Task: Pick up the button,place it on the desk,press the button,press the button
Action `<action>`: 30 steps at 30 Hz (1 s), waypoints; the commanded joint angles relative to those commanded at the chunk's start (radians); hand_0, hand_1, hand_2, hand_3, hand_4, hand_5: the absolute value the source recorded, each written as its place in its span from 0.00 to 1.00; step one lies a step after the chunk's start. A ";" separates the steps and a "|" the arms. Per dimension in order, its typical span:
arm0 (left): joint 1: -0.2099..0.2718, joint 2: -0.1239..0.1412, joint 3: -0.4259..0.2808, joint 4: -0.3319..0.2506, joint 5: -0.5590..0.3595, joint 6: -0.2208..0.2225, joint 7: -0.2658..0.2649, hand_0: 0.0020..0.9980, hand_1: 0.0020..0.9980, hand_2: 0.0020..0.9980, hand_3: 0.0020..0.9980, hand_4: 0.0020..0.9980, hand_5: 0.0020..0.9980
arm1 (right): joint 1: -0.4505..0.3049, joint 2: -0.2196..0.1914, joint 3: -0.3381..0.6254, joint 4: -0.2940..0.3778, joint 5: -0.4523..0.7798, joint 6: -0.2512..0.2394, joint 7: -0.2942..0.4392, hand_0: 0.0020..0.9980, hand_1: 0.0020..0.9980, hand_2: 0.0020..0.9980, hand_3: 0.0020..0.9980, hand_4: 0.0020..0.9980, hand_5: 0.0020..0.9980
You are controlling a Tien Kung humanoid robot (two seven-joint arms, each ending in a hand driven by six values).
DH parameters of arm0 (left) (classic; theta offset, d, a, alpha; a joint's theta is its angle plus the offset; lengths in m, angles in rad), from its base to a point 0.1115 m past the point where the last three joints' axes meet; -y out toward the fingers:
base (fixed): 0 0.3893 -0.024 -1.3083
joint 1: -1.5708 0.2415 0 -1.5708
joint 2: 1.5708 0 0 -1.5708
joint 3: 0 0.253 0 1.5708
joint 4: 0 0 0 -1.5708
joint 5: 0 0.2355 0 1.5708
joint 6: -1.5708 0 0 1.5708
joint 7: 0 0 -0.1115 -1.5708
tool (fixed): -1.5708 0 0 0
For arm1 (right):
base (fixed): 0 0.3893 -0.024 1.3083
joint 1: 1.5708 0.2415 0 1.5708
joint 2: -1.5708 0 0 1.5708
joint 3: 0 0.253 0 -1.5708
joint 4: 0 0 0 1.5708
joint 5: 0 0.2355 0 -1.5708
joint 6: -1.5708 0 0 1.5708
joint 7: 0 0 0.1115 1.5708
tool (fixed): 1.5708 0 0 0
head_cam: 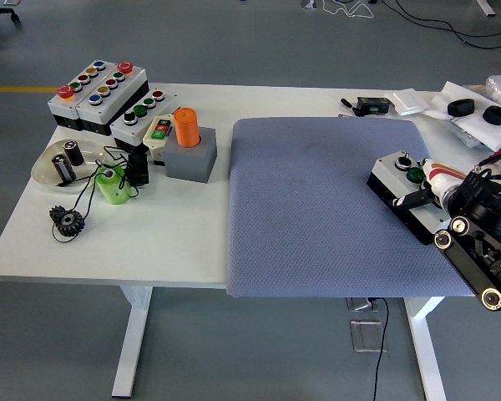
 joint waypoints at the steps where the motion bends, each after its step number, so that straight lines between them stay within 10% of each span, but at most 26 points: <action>1: 0.000 0.000 -0.001 0.000 0.001 0.000 0.000 0.65 0.70 0.70 0.51 0.32 1.00 | 0.001 -0.001 -0.008 -0.002 -0.012 -0.004 0.000 0.65 0.56 0.58 0.82 0.89 0.30; 2: 0.000 0.000 -0.003 0.000 0.003 0.000 0.000 0.65 0.70 0.70 0.51 0.32 1.00 | 0.002 -0.002 -0.015 -0.004 -0.025 -0.009 0.000 0.47 0.43 0.47 0.70 0.87 0.28; 7: 0.001 0.000 -0.003 0.000 0.002 0.001 0.000 0.65 0.70 0.70 0.51 0.32 1.00 | 0.010 -0.013 -0.057 -0.012 -0.094 -0.023 0.000 0.47 0.43 0.47 0.70 0.87 0.28; 8: 0.001 0.000 -0.003 0.000 0.002 0.001 0.000 0.65 0.70 0.70 0.51 0.32 1.00 | 0.011 -0.017 -0.064 -0.012 -0.102 -0.027 0.000 0.20 0.22 0.32 0.46 0.78 0.15; 13: 0.000 0.001 -0.003 0.000 -0.001 0.001 -0.002 0.65 0.70 0.70 0.51 0.32 1.00 | 0.018 -0.046 -0.116 -0.012 -0.138 -0.134 0.008 0.20 0.22 0.32 0.46 0.78 0.15; 15: -0.001 0.001 -0.004 0.000 0.001 0.001 -0.002 0.65 0.70 0.70 0.51 0.32 1.00 | 0.020 -0.057 -0.131 -0.010 -0.132 -0.176 0.032 0.07 0.07 0.23 0.31 0.68 0.01; 23: -0.004 0.003 -0.008 0.000 -0.001 0.001 -0.003 0.65 0.70 0.70 0.51 0.32 1.00 | 0.033 -0.135 -0.218 0.060 0.019 -0.365 0.289 0.01 0.00 0.14 0.24 0.55 0.09; 30: -0.002 0.004 -0.013 0.000 0.003 0.001 -0.001 0.65 0.70 0.70 0.51 0.32 1.00 | 0.093 -0.161 -0.336 0.060 0.162 -0.376 0.571 0.00 0.00 0.10 0.21 0.51 0.12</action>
